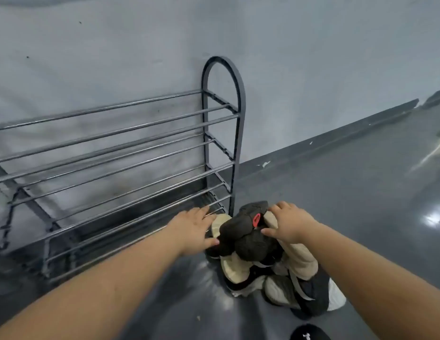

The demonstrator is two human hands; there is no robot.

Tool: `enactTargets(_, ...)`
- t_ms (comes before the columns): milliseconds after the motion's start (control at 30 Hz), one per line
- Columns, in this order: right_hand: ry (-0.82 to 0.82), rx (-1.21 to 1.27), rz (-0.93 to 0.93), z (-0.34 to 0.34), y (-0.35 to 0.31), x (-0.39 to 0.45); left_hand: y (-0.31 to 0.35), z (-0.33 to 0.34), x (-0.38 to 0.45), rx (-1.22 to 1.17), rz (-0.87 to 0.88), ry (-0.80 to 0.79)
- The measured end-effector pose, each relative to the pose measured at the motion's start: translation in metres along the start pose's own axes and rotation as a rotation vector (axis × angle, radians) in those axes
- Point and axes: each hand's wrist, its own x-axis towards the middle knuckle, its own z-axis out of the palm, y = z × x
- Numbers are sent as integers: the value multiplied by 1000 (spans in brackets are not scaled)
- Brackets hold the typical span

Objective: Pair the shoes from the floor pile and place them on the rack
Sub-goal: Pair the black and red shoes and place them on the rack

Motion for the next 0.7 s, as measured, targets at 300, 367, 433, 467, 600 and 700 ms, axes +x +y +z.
enactTargets(300,-88,258,52,64,-1,79,14,50,96,-437,-105,-131)
enactTargets(367,-113,289,57,75,-2,91,17,59,114,-465,-116,-166)
enactTargets(433,-111,276,46,78,-2,102,21,69,129,-514,-130,-210)
enactTargets(467,-116,275,38,79,-2,107,22,74,136,-542,-136,-220)
enactTargets(600,-128,308,31,87,0,119,23,88,150,-617,-138,-181)
enactTargets(700,-94,407,34,92,-1,118,20,88,147,-638,-140,-139)
